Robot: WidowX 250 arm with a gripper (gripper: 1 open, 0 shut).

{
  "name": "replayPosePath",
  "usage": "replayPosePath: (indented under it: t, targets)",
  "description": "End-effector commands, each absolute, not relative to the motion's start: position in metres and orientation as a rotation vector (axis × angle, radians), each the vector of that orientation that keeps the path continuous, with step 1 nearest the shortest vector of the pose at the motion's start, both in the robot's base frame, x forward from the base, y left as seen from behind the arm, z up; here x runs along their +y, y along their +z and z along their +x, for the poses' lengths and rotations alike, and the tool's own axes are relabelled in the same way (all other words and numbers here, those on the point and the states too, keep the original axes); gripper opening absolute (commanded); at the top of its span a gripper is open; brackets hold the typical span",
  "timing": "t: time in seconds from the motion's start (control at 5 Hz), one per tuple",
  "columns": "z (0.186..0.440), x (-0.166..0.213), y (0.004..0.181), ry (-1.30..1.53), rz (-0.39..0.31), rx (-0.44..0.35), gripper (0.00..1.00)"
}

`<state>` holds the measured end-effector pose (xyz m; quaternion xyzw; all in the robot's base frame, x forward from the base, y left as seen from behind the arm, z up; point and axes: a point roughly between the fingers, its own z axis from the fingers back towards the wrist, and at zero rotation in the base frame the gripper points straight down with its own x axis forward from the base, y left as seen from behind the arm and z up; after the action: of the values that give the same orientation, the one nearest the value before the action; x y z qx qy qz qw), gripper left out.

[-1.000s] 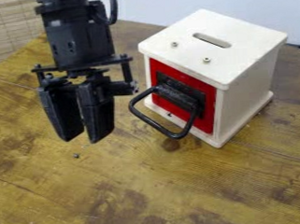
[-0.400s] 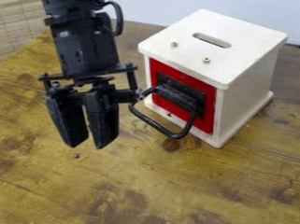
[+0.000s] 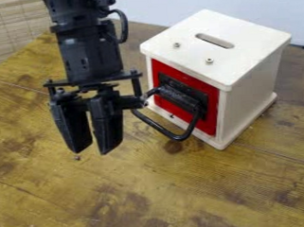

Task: Close the drawer

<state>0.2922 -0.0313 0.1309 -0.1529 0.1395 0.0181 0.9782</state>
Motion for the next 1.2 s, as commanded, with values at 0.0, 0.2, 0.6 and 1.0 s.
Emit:
replayPosePath:
  t: [0.0,0.2,0.6,1.0]
  targets:
    - [0.298,-0.031,0.137,0.042,-0.312,0.244,1.0]
    - [0.3,-0.032,0.131,0.049,-0.312,0.251,1.0]
    - [0.305,-0.034,0.119,0.061,-0.307,0.261,1.0]
    - [0.308,-0.037,0.109,0.07,-0.303,0.274,1.0]
